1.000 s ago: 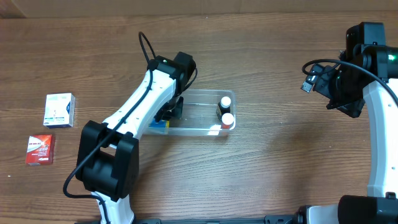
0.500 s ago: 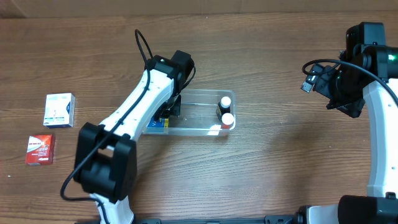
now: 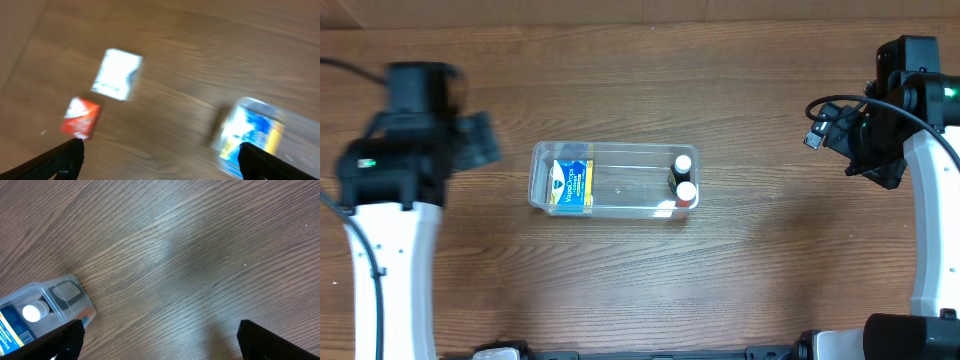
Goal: Pack container
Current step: 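Move the left gripper to the white box and grasp it, then carry the white box with the left gripper into the container's middle, then release the white box and press it down beside the VapoDrops box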
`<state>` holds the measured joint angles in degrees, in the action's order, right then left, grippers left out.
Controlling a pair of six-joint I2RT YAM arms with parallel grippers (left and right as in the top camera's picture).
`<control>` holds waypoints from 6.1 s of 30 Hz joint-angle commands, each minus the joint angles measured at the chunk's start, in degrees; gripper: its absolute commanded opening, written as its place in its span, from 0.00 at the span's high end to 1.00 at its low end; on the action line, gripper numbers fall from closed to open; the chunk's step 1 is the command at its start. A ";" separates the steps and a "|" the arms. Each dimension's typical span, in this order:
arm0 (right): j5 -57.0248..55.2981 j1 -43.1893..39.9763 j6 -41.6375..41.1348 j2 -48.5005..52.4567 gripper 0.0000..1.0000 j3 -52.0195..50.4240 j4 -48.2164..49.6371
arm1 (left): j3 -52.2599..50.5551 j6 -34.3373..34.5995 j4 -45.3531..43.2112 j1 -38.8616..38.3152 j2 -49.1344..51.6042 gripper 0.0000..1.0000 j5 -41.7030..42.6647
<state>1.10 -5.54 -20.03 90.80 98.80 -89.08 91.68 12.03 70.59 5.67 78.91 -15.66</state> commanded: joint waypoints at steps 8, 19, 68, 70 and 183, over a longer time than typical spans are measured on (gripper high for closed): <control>0.57 -6.36 -0.92 -0.37 0.00 -0.11 -0.11 | -0.28 -11.10 -6.60 24.76 15.02 0.00 11.58; 0.50 -6.64 0.39 -0.37 0.00 -0.11 0.20 | -0.28 -26.62 -15.28 25.18 28.87 0.00 11.23; 0.50 -6.64 2.10 -0.37 0.00 -0.13 1.18 | 8.92 -25.90 -14.56 24.24 45.38 0.40 17.27; 0.50 -6.64 2.10 -0.37 0.00 -0.13 1.20 | 10.67 -25.64 -13.31 23.45 44.30 0.42 18.73; 0.52 -6.58 2.49 -0.37 0.00 -0.11 -0.20 | -1.05 7.17 -4.35 -32.65 38.99 0.83 17.22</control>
<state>1.30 -12.27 -17.93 90.80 98.78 -89.52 92.99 21.08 67.35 -26.92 117.32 2.83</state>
